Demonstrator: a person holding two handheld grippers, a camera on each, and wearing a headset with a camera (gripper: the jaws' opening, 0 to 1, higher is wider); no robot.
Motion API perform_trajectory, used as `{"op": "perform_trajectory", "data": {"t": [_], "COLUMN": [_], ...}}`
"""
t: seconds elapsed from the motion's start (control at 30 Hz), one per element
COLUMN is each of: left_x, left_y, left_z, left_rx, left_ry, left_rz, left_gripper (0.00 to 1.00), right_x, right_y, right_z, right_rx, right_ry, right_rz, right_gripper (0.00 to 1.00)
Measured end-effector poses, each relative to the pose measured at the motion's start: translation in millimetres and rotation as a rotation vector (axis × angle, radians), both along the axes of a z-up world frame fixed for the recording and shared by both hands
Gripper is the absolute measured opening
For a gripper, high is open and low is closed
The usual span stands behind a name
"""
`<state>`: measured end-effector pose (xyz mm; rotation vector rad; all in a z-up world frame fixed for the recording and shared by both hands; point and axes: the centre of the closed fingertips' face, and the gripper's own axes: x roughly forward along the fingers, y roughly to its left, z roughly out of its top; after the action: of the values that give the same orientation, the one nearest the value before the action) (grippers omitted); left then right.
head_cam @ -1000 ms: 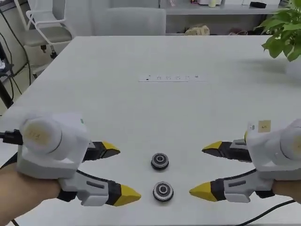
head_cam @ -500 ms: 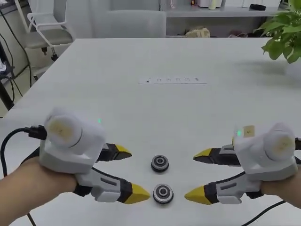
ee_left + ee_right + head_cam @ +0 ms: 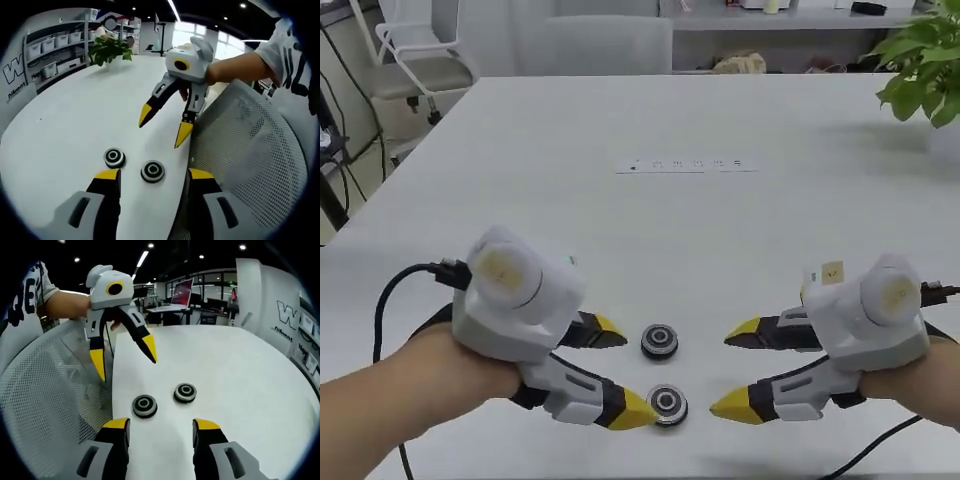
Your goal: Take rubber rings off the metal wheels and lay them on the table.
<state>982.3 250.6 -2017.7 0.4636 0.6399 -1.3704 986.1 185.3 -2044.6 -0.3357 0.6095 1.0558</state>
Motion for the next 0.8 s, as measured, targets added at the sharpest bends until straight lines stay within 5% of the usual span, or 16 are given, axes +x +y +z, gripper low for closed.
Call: {"op": "perform_trajectory", "data": {"t": [0.53,0.8], "left_x": [-7.0,-7.5], "left_y": [-17.3,-21.1], "left_z": [-27.2,-42.1], "left_rx": [0.033,0.070], "left_ry": [0.073,0.063], "left_rz": [-0.055,-0.092], "left_gripper": [0.37,0.29], "right_x": [-1.5,-4.0], "right_y": [1.4,-1.6], "right_z": [-9.8,-16.8], "right_rx": [0.001,-0.013], "right_ry": [0.026,0.037], "right_rz": [0.015,0.016], "right_gripper": [0.47,0.47]}}
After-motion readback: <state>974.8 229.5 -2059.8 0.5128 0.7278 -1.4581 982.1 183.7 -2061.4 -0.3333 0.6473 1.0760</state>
